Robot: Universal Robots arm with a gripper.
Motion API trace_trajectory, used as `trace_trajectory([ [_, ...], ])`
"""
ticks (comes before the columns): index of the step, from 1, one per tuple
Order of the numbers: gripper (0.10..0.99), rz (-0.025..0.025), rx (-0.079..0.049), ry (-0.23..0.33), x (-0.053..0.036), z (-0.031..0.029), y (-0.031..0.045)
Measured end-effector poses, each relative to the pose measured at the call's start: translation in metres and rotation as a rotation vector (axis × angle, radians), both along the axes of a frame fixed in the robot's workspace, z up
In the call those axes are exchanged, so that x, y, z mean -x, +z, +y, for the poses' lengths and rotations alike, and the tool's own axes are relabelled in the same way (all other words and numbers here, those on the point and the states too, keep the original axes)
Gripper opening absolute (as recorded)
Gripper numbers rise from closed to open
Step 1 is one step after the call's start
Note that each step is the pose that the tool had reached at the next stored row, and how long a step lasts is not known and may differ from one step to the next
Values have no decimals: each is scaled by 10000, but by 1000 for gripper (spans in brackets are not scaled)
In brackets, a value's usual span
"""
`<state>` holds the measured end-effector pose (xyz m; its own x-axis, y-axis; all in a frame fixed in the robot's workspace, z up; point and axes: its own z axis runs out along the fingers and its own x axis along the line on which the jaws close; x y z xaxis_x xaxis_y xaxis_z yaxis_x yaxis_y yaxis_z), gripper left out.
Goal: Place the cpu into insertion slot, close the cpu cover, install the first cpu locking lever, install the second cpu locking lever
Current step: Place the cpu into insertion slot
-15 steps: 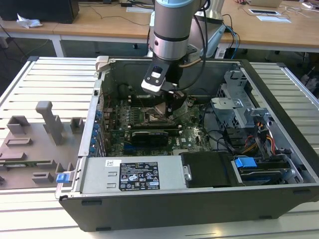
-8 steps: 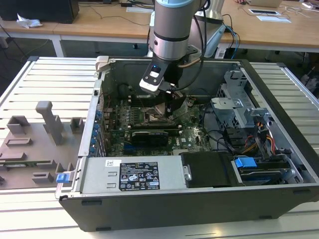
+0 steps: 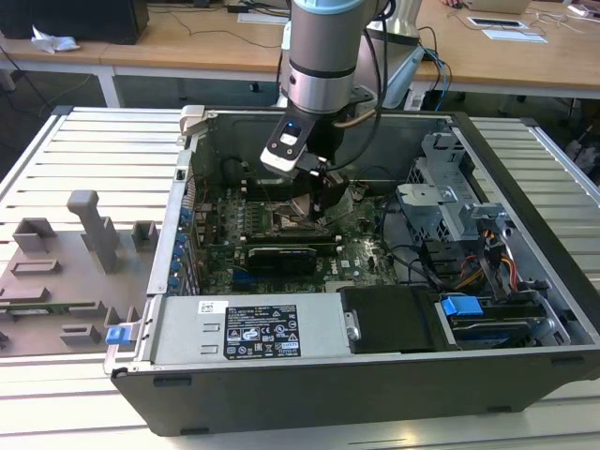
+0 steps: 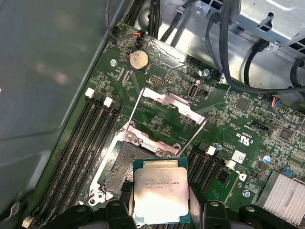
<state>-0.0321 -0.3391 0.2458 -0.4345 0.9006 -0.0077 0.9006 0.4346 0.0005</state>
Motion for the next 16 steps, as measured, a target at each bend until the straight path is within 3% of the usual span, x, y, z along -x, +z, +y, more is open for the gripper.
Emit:
trace_trajectory([
  [16, 545, 0, 41, -897, 0, 0, 0],
])
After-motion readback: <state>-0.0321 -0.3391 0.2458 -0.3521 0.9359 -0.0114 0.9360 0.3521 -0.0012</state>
